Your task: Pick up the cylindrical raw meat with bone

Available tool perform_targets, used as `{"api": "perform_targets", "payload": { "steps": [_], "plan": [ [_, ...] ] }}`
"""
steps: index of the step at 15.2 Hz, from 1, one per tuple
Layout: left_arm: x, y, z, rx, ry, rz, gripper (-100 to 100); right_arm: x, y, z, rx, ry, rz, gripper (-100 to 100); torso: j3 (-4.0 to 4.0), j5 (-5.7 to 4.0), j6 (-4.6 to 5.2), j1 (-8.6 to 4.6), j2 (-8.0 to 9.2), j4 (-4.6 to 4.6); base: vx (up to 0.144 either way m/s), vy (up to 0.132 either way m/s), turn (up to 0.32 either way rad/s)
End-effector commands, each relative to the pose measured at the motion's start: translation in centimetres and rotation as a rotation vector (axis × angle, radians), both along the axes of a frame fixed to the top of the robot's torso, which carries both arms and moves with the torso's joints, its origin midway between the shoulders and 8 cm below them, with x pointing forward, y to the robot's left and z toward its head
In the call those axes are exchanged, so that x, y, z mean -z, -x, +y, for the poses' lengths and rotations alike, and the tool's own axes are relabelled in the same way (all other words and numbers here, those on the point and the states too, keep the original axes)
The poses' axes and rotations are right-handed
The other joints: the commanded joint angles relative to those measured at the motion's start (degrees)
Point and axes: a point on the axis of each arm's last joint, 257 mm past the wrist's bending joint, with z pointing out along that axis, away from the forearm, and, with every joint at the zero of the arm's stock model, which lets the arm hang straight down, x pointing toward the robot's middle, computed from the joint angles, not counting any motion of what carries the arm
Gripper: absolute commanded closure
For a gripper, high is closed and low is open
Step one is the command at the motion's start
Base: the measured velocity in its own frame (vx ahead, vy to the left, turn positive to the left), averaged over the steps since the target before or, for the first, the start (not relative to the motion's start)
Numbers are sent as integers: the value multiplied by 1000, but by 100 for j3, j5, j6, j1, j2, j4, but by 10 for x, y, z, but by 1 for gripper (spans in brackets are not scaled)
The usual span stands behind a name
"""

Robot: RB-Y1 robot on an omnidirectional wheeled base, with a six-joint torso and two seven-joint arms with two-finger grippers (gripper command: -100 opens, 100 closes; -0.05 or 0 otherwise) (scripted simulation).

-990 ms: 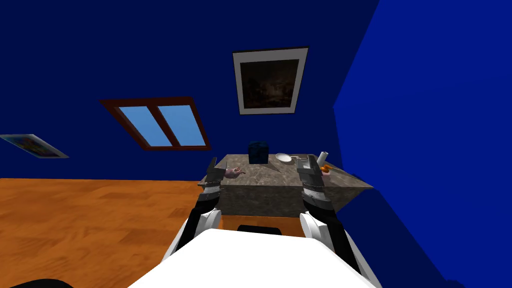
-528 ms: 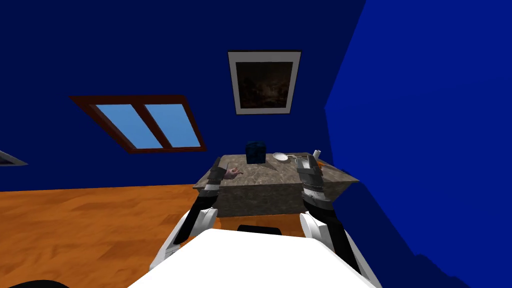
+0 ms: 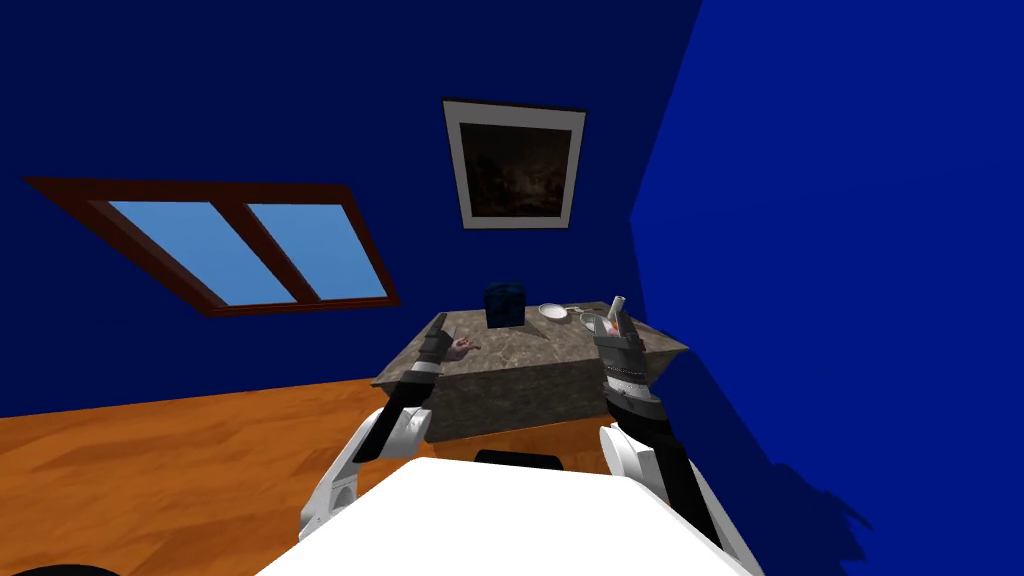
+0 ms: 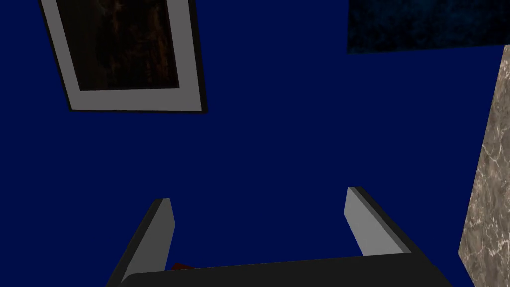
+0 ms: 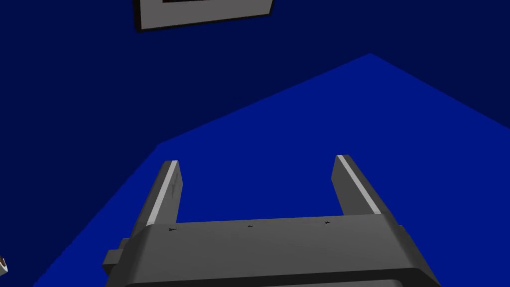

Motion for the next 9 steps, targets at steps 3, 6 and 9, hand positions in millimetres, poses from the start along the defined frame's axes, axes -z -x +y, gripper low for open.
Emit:
{"api": "perform_targets", "payload": {
  "steps": [3,6,9],
  "plan": [
    [13,-12,12,-26,-20,69,-100,0,0,0,0,0,0,0,-1,0,1,-1,-1,0,-12,2,-126],
    [22,-21,22,-51,-32,119,-100,0,0,0,0,0,0,0,-1,0,1,-2,-1,0,-11,2,-122],
    [30,-28,34,-79,-41,164,-100,0,0,0,0,0,0,0,-1,0,1,-1,-1,0,-11,2,-128]
  ]
}}
